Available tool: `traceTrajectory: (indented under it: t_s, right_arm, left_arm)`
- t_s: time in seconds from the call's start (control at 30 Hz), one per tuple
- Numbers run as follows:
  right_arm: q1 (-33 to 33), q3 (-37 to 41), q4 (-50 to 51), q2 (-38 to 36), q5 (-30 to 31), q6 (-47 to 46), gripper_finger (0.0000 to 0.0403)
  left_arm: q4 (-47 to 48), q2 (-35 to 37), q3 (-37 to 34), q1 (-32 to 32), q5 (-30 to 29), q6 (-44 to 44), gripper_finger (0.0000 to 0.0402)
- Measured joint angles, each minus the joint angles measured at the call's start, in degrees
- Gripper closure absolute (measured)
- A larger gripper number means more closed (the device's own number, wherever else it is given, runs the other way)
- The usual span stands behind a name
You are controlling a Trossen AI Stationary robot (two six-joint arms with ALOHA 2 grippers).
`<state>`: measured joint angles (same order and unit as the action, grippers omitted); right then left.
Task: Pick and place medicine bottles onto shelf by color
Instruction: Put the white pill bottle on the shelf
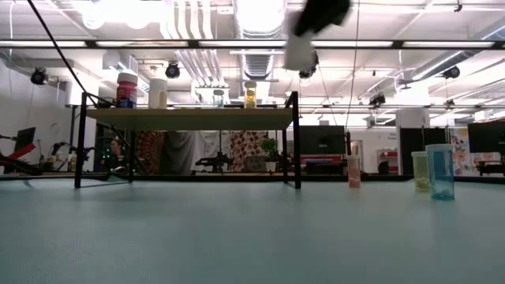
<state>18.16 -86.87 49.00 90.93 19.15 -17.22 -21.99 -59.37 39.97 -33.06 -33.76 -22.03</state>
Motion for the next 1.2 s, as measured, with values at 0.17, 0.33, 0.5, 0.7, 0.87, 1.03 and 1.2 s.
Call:
traceTrajectory:
  t_s: [0.17, 0.33, 0.5, 0.7, 0.87, 1.03, 1.2]
  right_arm:
    - [-4.35, -14.08, 7.46, 9.74, -4.03, 11.09, 0.0266]
    - [-9.39, -26.36, 9.53, 17.09, -10.7, 18.54, 0.0266]
    - [-13.7, -35.4, 11.09, 22.56, -14.66, 21.13, 0.0266]
    - [-18.36, -43.84, 10.73, 27.14, -14.68, 21.05, 0.0266]
    - [-22.03, -47.91, 10.85, 29.84, -14.67, 20.89, 0.0266]
    - [-25.73, -48.01, 10.96, 30.18, -14.85, 20.07, 0.0266]
    - [-27.32, -47.95, 10.69, 30.28, -16.31, 20.74, 0.0266]
  left_arm:
    - [-0.07, 0.32, -0.16, -0.04, -6.01, -0.91, 0.0395]
    - [-0.07, 1.74, -0.36, -0.07, -6.08, -1.32, 0.0395]
    - [-0.11, 4.46, -3.13, -0.15, -6.18, -0.98, 0.0395]
    - [-4.13, 7.93, -6.06, -0.44, -6.23, -0.89, 0.0395]
    - [-7.41, 10.0, -8.26, -0.44, -6.23, -0.87, 0.0395]
    - [-7.43, 10.71, -8.98, -0.44, -6.21, -0.93, 0.0395]
    - [-7.56, 10.86, -9.31, -0.44, -6.21, -1.11, 0.0395]
